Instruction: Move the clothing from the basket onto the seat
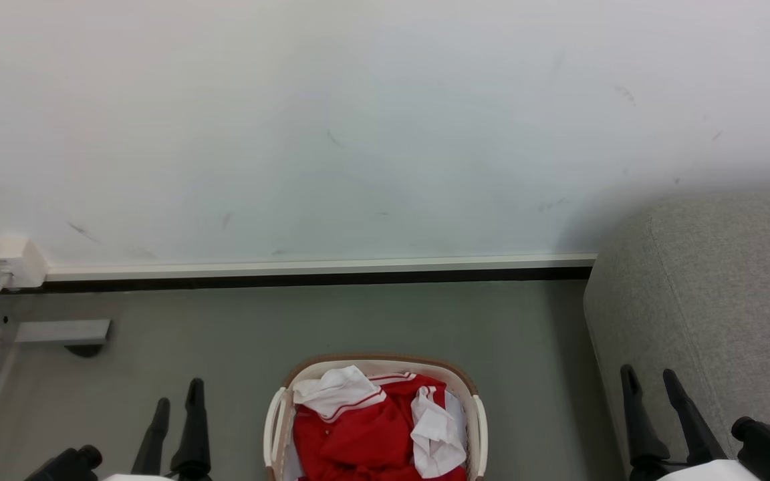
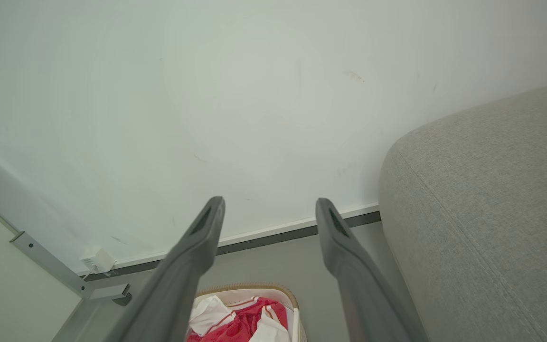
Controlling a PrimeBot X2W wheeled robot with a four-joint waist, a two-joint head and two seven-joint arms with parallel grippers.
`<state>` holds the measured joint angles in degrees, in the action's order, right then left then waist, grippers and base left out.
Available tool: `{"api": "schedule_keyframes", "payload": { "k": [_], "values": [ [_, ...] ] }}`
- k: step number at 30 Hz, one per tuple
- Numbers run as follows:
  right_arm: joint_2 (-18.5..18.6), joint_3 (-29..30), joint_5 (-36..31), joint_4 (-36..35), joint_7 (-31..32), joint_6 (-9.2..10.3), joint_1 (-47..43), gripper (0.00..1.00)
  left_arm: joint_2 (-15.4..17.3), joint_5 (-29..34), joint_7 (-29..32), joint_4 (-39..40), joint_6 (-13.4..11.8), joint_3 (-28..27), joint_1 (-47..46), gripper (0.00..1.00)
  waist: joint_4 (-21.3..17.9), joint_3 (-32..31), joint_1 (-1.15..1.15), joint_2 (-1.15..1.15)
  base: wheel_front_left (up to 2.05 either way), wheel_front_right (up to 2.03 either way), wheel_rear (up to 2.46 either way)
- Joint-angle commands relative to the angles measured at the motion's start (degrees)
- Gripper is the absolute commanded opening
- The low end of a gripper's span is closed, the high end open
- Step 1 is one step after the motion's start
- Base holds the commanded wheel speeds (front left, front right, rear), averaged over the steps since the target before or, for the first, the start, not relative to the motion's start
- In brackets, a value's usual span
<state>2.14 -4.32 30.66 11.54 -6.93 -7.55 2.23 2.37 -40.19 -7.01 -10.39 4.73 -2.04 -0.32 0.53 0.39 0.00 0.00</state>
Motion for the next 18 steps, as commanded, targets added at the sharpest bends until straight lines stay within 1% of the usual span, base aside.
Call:
{"api": "schedule_keyframes", "payload": {
  "k": [1, 11, 18],
  "values": [
    [0.66, -0.28, -2.69, -0.26, -0.74, 0.06, -0.1, 1.0, 0.5, 3.01, -0.65, 1.07, -0.15, 0.06, 0.19, 1.0, 0.02, -0.01, 0.0, 0.0, 0.0, 0.0, 0.0],
    [0.72, -0.42, -8.81, 0.27, -2.29, 0.07, -0.19, 1.0, 0.55, 10.98, -2.21, 1.77, -0.11, -0.06, 0.93, 1.0, 0.05, 0.03, 0.0, 0.0, 0.0, 0.0, 0.0],
    [0.77, -0.4, -11.41, 0.64, -3.11, 0.07, -0.52, 1.0, 0.58, 14.85, -3.11, 2.1, 0.04, -0.23, 1.51, 1.0, 0.16, -0.05, 0.0, 0.0, 0.0, 0.0, 0.0]
  ]
}}
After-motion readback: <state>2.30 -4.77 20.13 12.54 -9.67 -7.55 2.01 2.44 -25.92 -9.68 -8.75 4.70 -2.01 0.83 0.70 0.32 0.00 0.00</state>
